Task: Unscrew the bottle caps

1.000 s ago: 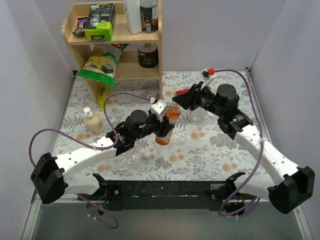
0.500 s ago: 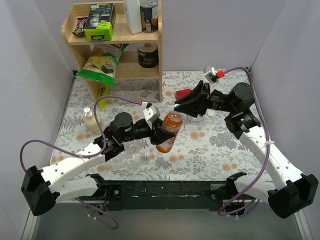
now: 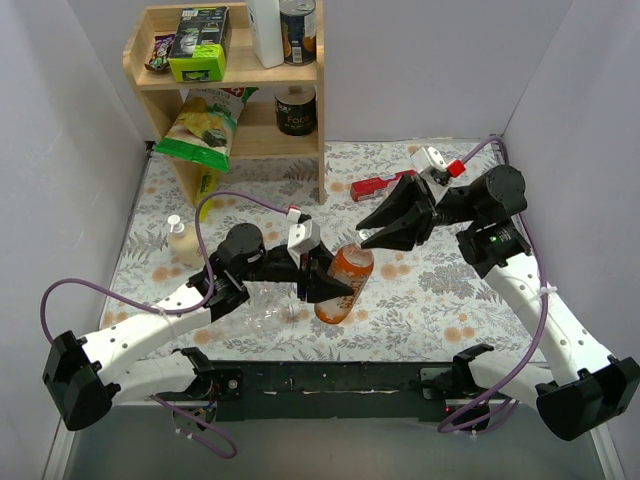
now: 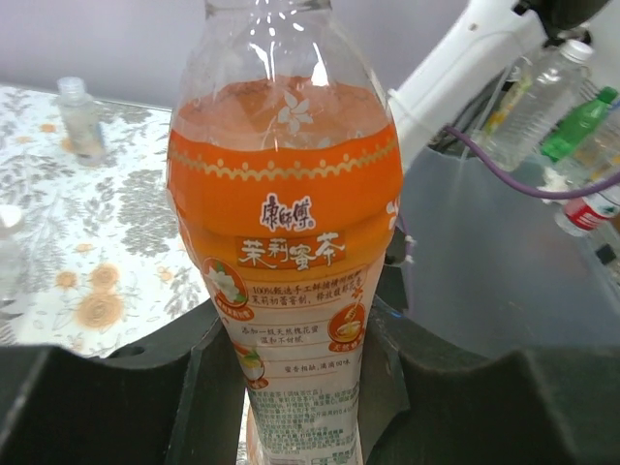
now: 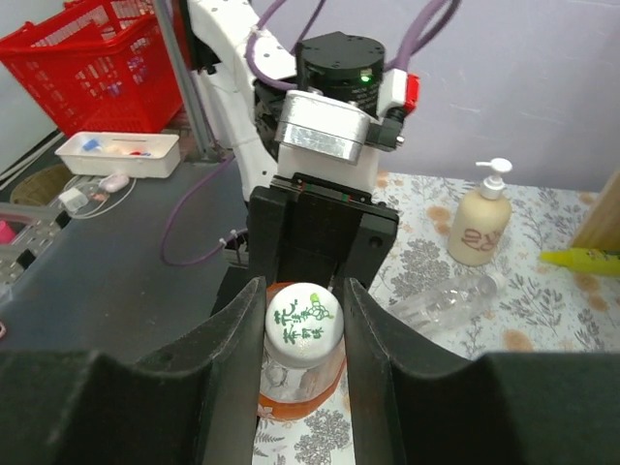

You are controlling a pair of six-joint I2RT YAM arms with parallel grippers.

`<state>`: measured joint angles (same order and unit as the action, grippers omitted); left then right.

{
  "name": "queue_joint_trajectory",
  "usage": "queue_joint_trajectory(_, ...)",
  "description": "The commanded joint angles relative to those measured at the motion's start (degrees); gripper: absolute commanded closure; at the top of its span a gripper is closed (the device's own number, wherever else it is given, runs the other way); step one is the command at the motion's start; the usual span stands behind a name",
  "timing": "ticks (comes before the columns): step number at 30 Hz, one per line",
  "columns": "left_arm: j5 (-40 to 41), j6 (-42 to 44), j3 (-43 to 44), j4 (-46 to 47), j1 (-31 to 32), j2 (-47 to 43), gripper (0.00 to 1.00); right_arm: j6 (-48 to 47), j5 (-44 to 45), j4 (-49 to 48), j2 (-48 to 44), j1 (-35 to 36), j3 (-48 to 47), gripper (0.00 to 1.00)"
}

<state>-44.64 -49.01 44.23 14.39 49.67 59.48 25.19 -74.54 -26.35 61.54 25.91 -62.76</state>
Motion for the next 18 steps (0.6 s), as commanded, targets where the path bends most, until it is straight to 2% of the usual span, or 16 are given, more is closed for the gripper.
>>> queue_joint_trajectory(1, 5.33, 5.31, 4.37, -1.63, 1.04, -0.69, 0.7, -6.64, 10.18, 9.89, -0.72, -2.79, -3.07, 0.72)
queue_joint_trajectory(2, 8.14, 6.38, 4.55, -2.61, 1.04, -0.25, 0.7, -6.99, 16.47, 11.39, -1.15, -2.97, -3.15, 0.46)
queue_joint_trajectory(4, 15.26, 8.14, 4.64, -4.45, 1.04, 1.06, 0.7, -7.44, 23.09, 15.34, -1.25, -3.06, -3.59, 0.32)
queue_joint_trajectory(5, 17.55, 8.49, 4.64, -4.72, 1.13, 1.59, 0.7, -7.35, 29.48, 18.32, -1.42, -2.97, -3.77, 0.24)
queue_joint_trajectory(7, 23.7, 8.85, 5.08, -6.04, 1.39, 3.52, 0.7, -5.69, 35.93, 19.84, -1.6, -2.8, -3.25, 0.19)
queue_joint_trajectory(8, 25.55, 8.67, 5.08, -6.13, 1.39, 3.97, 0.7, -4.46, 41.96, 20.98, -2.03, -2.1, -2.81, 0.18)
queue_joint_trajectory(11, 31.89, 7.19, 4.99, -6.31, 1.66, 4.85, 0.71, -2.78, 51.91, 22.47, -2.91, -0.34, -0.87, 0.2)
queue_joint_trajectory(14, 35.67, 6.3, 4.91, -6.48, 1.66, 5.11, 0.71, -2.16, 57.03, 24.67, -2.39, 1.33, -0.78, 0.23)
queue_joint_trajectory(18, 37.7, 6.12, 5.08, -6.83, 1.66, 5.47, 0.71, -2.87, 59.25, 25.91, -1.86, 3.53, -1.4, 0.23)
